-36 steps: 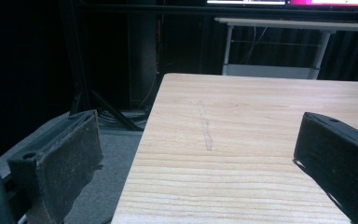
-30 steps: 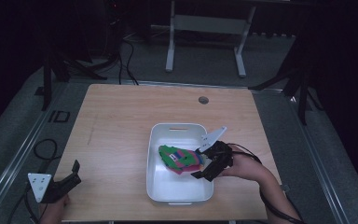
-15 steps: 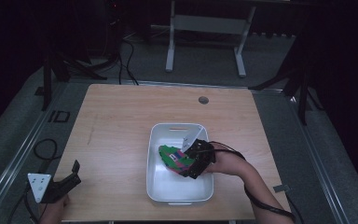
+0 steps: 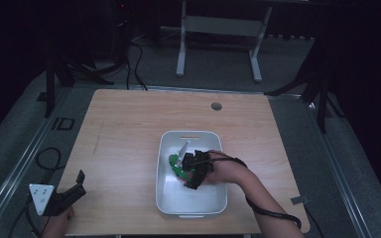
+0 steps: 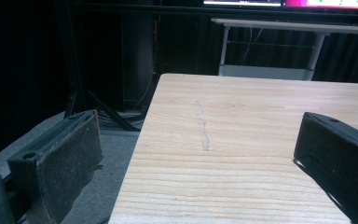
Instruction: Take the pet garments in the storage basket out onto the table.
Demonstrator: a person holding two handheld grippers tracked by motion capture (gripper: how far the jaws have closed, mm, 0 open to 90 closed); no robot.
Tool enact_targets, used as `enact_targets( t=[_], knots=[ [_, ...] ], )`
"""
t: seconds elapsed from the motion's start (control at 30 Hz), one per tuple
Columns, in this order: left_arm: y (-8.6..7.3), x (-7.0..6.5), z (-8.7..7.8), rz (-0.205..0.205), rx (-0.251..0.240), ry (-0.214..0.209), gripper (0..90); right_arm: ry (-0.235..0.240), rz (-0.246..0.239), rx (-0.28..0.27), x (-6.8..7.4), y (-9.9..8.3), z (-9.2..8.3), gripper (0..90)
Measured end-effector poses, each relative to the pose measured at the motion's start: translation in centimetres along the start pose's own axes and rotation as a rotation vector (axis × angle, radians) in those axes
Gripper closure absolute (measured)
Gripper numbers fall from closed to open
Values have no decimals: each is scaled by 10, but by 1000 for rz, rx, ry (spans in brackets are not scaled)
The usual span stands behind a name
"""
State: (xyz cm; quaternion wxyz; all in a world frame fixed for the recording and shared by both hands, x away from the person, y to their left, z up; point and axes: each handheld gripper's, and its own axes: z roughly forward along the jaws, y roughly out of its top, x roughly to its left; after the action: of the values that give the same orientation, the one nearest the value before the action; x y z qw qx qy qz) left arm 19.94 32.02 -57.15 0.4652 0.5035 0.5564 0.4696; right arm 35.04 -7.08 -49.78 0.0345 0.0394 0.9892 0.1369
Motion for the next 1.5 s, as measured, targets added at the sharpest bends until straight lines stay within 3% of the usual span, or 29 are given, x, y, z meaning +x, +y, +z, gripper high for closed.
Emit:
enact_targets(
  t=[0.13,0.17,0.23,0.47,0.53,0.6,0.73,0.83,1.0,1.03,1.1,1.17,1.23,1.5],
  knots=[
    [0,0,0,1,-1,-1,14,-14,-8,47,0,4,9,271],
    [0,0,0,0,-1,-2,14,-37,-18,88,1,6,14,338],
    [0,0,0,0,0,-2,14,-59,-32,102,2,7,15,388],
    [0,0,0,2,-1,-1,14,-117,-57,123,6,8,18,570],
    [0,0,0,0,0,0,14,-161,-68,125,9,9,18,675],
    [0,0,0,-3,-1,2,14,-171,-61,119,9,9,17,727],
    [0,0,0,-3,-1,1,14,-156,-19,77,4,5,9,749],
    [0,0,0,-8,0,1,14,-162,5,7,2,1,-8,753],
    [0,0,0,-3,-1,2,14,-176,-3,-42,4,1,-28,755],
    [0,0,0,-3,-1,3,13,-186,6,-86,5,1,-40,755],
    [0,0,0,-2,0,3,14,-186,4,-101,5,1,-45,755],
    [0,0,0,-1,0,4,14,-194,14,-172,6,0,-64,756],
    [0,0,0,-2,0,4,14,-211,14,-208,7,0,-77,756],
    [0,0,0,1,-3,6,14,-262,0,-300,12,-3,-122,756]
  ],
)
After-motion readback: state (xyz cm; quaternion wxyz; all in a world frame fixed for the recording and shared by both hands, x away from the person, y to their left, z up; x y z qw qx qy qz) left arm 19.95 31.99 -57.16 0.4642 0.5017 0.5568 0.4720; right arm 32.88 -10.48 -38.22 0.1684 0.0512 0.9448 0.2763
